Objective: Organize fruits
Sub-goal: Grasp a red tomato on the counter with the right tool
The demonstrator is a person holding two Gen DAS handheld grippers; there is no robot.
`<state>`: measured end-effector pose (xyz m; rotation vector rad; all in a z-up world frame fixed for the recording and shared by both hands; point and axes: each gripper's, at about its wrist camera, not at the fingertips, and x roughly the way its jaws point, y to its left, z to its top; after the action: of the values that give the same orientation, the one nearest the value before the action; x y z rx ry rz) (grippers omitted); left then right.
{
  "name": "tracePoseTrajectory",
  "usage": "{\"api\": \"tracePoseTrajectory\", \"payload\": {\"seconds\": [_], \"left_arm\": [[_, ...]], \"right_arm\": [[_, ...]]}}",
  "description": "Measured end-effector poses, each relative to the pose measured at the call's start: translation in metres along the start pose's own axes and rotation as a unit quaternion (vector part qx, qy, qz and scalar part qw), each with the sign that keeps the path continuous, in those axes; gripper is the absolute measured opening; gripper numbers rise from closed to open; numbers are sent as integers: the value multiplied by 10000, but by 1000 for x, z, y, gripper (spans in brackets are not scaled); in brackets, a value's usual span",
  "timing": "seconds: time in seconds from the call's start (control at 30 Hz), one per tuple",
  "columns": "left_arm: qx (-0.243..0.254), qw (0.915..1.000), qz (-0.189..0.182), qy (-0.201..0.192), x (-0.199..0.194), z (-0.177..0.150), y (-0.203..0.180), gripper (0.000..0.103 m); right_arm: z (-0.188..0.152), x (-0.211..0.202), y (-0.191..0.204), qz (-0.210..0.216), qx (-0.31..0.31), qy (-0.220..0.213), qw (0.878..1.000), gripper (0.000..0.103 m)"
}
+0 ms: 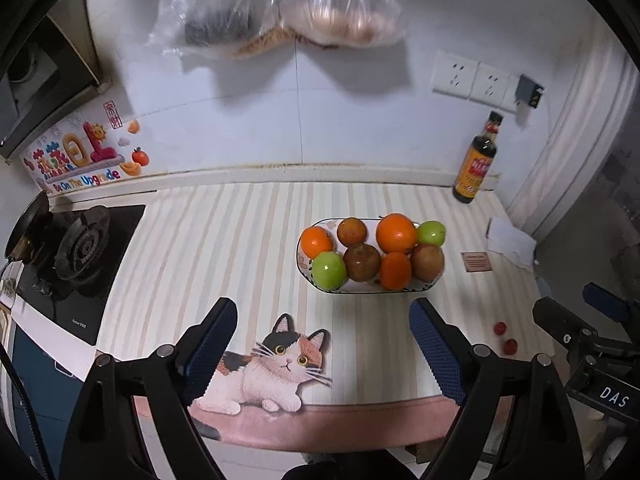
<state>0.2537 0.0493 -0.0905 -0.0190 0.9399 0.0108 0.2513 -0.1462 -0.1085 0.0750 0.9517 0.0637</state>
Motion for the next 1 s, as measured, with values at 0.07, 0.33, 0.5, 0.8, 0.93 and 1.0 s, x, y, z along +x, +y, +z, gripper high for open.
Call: {"api": "tracePoseTrajectory", "payload": {"seconds": [0.07, 0.33, 0.5, 0.8, 0.93, 1.0], "left_arm": [[15, 10000, -48, -57, -13, -5, 1, 88], [61, 9996, -159, -232, -49, -23, 5, 88], [49, 9994, -204, -272, -60, -27, 6, 88], [-24, 9994, -168, -307, -54, -20, 3, 97], [-57, 9996, -82, -263, -34, -11, -8, 103], [0, 9998, -52, -204, -21, -8, -17, 103]], "right_arm": [[-8, -19, 3, -7, 11, -111, 9999, 97], [-33, -73, 15, -54, 17, -381, 9993, 97], [-42, -90, 21, -17, 60, -463, 9989, 97], [-36, -92, 8, 292, 335, -552, 9975, 97], [-28, -71, -26, 350, 694, -424, 9961, 97], [-23, -55, -46, 277, 832, -319, 9956, 97]]}}
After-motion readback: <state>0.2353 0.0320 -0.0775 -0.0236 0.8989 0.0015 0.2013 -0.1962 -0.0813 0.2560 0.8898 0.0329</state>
